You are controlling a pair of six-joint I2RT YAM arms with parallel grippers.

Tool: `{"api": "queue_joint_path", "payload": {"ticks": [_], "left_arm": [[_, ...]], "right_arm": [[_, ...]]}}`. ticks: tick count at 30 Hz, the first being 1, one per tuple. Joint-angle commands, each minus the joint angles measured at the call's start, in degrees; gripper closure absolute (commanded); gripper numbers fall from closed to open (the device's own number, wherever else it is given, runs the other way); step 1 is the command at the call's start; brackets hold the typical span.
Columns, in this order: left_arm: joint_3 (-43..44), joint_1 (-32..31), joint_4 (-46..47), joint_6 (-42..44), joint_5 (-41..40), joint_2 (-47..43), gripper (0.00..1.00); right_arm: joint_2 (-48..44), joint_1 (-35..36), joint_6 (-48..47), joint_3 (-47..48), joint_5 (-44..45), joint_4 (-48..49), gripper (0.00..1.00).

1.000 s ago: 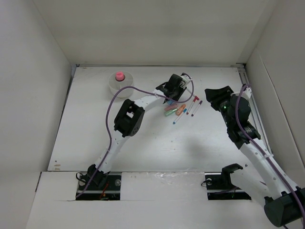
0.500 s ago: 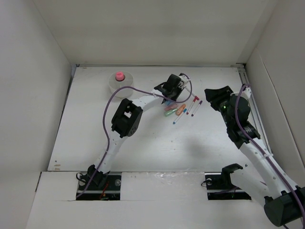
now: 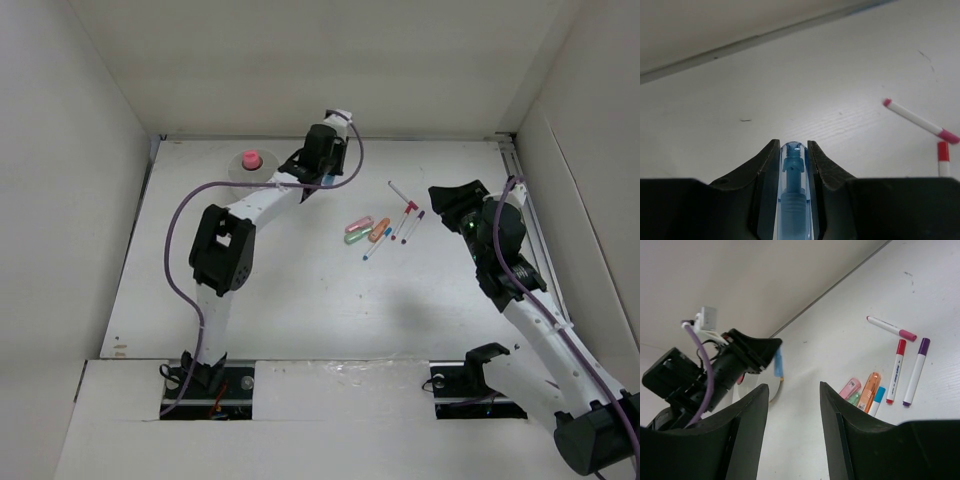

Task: Sort the stationery into containers
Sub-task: Pick up the stationery from the center of the board, then place the stationery in the storage box.

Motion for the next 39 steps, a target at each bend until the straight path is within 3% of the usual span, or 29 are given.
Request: {"api": "queue_joint_path", "payload": {"ticks": [1,7,21,26,39], "left_arm": [[-2.77,2.36,6.59,-4.32,-4.75,-5.31,0.85],[-5.41,6.32,12.49,-6.87,-13.18,-7.43,0.84],[6.46,6.32,15.82,-4.07,-40.77,2.06,0.82],[9.09,6.94,17.77,1.56,-43.25,4.61,0.80],[8.04,10.89,21.10,4.11,-42.72,6.54,0.80]], "right_arm": [[-1.13,-0.40,-0.74,2.11,-1.15,1.81,0.49],[-1.13,-0.40,-0.74,2.11,-1.76,1.81,0.49],[-0.61,-0.40,-0.74,1.58,-1.94,2.34,0.49],[-0.61,-0.40,-0.74,1.58,-1.94,2.34,0.49],[2.20,-0.40,-0.74,1.05,-3.88,4.70,0.49]]}}
